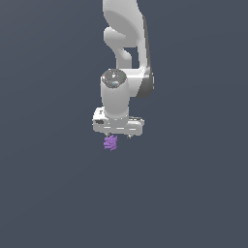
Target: Pick up the object and move it to a goal position.
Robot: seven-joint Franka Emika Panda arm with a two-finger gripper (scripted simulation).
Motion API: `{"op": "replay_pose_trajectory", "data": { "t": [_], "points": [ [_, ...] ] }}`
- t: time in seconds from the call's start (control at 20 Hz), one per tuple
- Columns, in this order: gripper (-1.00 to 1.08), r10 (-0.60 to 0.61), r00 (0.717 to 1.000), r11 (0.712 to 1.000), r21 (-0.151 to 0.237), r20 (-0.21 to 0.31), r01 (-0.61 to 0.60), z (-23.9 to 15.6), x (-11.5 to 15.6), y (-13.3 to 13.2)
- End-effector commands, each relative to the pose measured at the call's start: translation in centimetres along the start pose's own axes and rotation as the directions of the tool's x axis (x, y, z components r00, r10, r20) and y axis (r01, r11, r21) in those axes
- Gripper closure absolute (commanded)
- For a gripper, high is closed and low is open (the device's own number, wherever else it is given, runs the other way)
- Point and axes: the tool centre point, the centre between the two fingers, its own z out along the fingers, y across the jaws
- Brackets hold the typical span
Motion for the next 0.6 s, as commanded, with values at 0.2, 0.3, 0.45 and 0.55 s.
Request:
{"op": "replay_pose_trajectory", "data": {
  "t": [0.2,0.3,0.45,0.55],
  "points": [
    [-0.92,0.093,0.996,0.996,-0.010,0.009,-0.093,3.6,-1.5,3.5],
    [-0.92,0.109,0.994,0.994,-0.013,0.010,-0.109,4.1,-1.8,4.1],
    [-0.92,0.121,0.993,0.993,-0.014,0.011,-0.121,4.6,-2.1,4.6],
    [-0.92,0.118,0.993,0.993,-0.014,0.012,-0.118,4.5,-2.0,4.5]
  ]
}}
